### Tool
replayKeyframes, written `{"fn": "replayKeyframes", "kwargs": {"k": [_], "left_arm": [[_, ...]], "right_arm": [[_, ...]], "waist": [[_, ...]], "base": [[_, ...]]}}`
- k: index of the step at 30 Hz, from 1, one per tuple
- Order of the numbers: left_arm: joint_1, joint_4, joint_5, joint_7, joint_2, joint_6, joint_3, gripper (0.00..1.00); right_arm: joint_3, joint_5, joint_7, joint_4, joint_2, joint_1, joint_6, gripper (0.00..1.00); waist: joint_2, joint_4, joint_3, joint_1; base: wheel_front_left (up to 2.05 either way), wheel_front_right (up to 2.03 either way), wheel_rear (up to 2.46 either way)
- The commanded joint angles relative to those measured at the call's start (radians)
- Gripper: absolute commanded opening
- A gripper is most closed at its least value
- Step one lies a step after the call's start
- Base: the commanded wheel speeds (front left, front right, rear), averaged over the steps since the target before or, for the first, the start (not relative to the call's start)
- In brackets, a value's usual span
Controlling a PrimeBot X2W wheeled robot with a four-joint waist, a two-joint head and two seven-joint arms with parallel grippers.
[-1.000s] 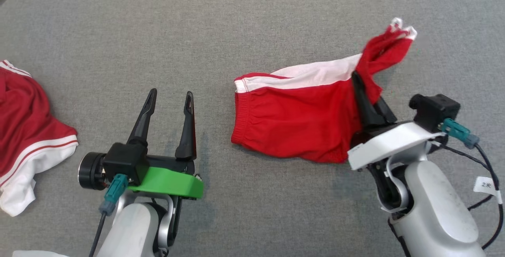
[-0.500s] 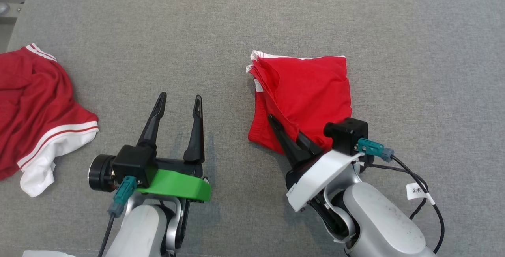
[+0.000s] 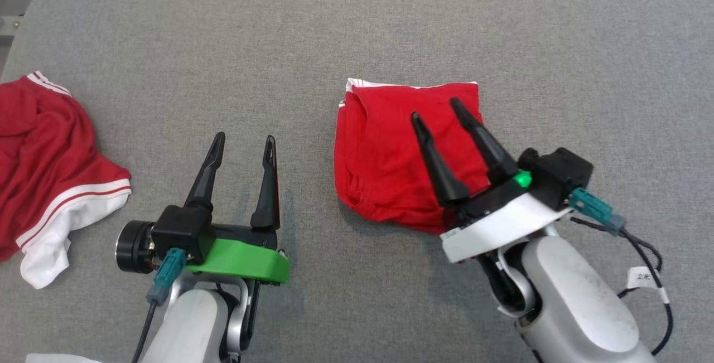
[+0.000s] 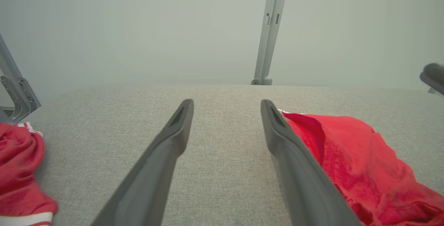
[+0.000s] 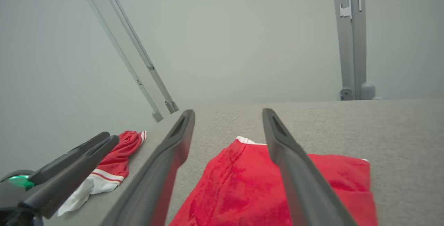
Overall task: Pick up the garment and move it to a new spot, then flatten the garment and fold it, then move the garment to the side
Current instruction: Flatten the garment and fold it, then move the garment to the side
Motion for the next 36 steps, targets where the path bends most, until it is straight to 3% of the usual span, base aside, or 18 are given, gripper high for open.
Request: {"fn": "replayKeyframes", "kwargs": {"k": [1,9,14,26,36], "left_arm": [[-0.004,-0.002,0.002,-0.001,0.011,0.006,0.004,1.00],[0.016,-0.020,0.000,-0.003,0.047,0.029,0.037,1.00],[0.037,-0.031,-0.014,-0.008,0.075,0.031,0.064,1.00],[0.098,-0.047,-0.059,-0.013,0.145,-0.028,0.092,1.00],[0.179,-0.071,-0.059,0.009,0.184,-0.033,0.076,1.00]], "right_arm": [[-0.029,-0.024,-0.007,-0.015,-0.010,0.022,0.000,1.00],[-0.330,-0.151,-0.015,-0.110,-0.055,0.128,0.000,1.00],[-0.449,-0.204,0.013,-0.132,-0.074,0.201,0.000,1.00],[-0.468,-0.242,0.051,-0.151,-0.069,0.306,0.000,1.00],[-0.479,-0.253,0.072,-0.157,-0.057,0.396,0.000,1.00]], "waist": [[0.0000,-0.010,-0.010,0.0000],[0.0000,-0.031,-0.041,0.0000],[0.0000,-0.040,-0.072,0.0000],[0.0000,-0.047,-0.158,0.0000],[0.0000,-0.058,-0.234,0.0000]], "base": [[0.00,0.00,0.00],[0.00,0.00,0.00],[0.00,0.00,0.00],[0.00,0.00,0.00],[0.00,0.00,0.00]]}}
